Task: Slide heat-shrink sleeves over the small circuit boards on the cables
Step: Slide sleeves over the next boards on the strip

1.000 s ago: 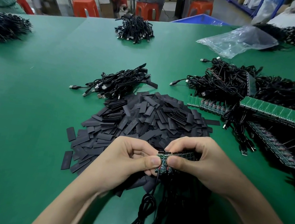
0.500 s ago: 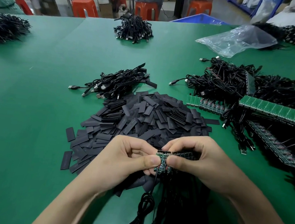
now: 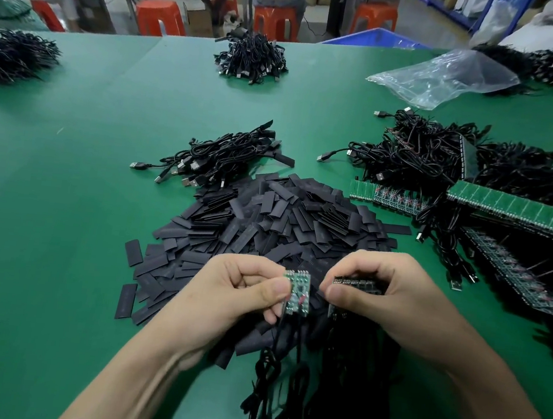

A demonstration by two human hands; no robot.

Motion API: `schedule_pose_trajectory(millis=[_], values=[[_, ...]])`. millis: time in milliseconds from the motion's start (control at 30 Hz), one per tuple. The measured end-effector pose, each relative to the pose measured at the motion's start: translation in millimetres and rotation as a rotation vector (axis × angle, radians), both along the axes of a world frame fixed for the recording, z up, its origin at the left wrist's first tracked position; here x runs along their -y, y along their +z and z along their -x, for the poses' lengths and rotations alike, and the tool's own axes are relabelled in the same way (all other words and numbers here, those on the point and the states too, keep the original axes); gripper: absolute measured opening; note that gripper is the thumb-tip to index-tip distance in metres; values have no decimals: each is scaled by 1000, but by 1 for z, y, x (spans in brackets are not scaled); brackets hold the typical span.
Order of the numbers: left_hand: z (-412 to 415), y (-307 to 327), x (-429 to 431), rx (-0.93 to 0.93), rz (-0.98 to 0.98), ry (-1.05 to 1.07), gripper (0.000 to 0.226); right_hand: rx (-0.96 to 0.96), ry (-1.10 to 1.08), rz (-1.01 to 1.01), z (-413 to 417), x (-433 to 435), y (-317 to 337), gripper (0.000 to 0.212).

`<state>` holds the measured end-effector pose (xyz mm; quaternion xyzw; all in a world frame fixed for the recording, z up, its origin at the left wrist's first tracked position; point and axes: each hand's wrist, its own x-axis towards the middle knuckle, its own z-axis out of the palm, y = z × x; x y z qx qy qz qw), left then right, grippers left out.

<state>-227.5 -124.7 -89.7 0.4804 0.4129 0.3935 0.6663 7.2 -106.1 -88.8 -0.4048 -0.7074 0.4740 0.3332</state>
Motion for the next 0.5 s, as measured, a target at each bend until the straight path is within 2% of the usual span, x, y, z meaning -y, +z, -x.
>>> schedule_pose_trajectory(millis=[133, 233, 367, 500], values=[[4, 3, -2, -44, -57, 79, 9, 233, -200, -91, -13, -1, -3, 25], [-2, 4, 0, -97, -98, 120, 15, 393, -286, -340, -5, 1, -3, 31], [-5, 1, 1, -148, -126, 159, 16, 365, -217, -508, 15, 7, -8, 32], [-7, 0, 2, -147, -152, 144, 8, 371, -201, -511, 28, 10, -12, 35]])
